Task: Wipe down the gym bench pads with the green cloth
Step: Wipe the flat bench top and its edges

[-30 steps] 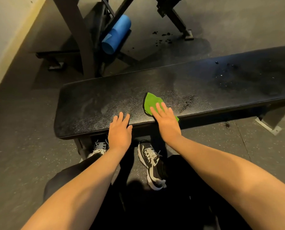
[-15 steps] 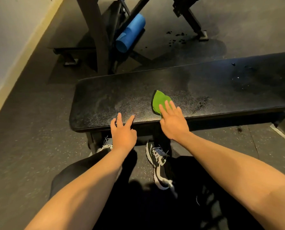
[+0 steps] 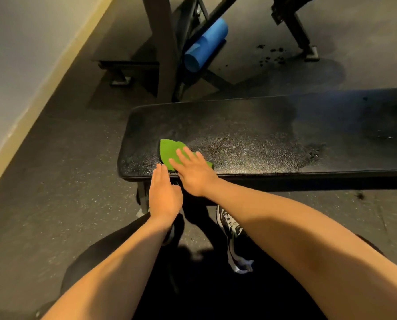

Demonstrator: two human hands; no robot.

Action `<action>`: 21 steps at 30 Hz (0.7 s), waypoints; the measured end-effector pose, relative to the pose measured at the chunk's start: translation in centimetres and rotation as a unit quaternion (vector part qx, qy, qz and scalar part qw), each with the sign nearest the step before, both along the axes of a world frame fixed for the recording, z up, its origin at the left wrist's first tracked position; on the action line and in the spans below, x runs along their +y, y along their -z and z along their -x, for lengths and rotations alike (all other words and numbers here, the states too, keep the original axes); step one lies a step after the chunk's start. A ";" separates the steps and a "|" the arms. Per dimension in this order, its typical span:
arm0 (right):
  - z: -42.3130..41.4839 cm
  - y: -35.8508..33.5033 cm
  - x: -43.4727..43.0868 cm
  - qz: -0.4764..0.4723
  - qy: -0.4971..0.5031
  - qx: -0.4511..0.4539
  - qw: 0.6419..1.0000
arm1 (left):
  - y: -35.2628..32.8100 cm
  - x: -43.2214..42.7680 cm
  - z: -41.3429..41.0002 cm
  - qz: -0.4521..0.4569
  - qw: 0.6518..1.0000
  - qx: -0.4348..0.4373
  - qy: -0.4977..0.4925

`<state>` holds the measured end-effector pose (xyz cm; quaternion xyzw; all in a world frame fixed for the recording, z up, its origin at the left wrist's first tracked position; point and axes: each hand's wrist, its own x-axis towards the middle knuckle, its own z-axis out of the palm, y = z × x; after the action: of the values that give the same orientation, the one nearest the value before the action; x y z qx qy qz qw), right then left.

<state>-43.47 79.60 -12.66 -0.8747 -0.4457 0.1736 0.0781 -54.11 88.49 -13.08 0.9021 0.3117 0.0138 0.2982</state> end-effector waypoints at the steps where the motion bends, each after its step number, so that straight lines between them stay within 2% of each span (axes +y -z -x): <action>1: -0.1 -0.2 0.0 0.006 -0.022 0.002 1.000 | -0.2 0.0 -0.1 0.000 1.000 -0.001 -0.003; 5: -1.0 -0.7 -2.2 0.019 -0.034 0.002 0.999 | -1.2 -1.3 -1.1 -0.057 0.996 0.059 0.018; 9: -2.9 -0.6 -6.2 0.006 0.112 0.006 0.994 | -1.6 -2.9 -1.7 -0.097 0.982 0.145 0.066; 12: -4.0 -0.4 -7.1 0.009 0.244 -0.003 0.970 | -2.1 -2.7 -1.9 -0.089 0.982 0.153 0.064; 14: -4.0 -0.8 -5.7 0.016 0.278 -0.001 0.961 | -2.4 -2.4 -1.8 -0.089 0.983 0.148 0.066; 15: -4.0 -1.1 -4.4 0.016 0.262 -0.001 0.965 | -2.5 -2.2 -1.7 -0.090 0.984 0.142 0.066; 18: -3.6 -2.2 0.4 0.009 0.136 0.026 0.990 | -2.2 -1.2 -1.4 -0.067 0.992 0.098 0.052; 21: -2.4 -1.7 3.7 0.016 0.025 0.036 0.999 | -2.2 0.5 -0.9 -0.050 0.996 0.058 0.037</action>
<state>-41.09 83.35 -10.96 -0.8798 -0.4178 0.2106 0.0843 -53.25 88.95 -10.84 0.9261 0.2934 -0.0338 0.2346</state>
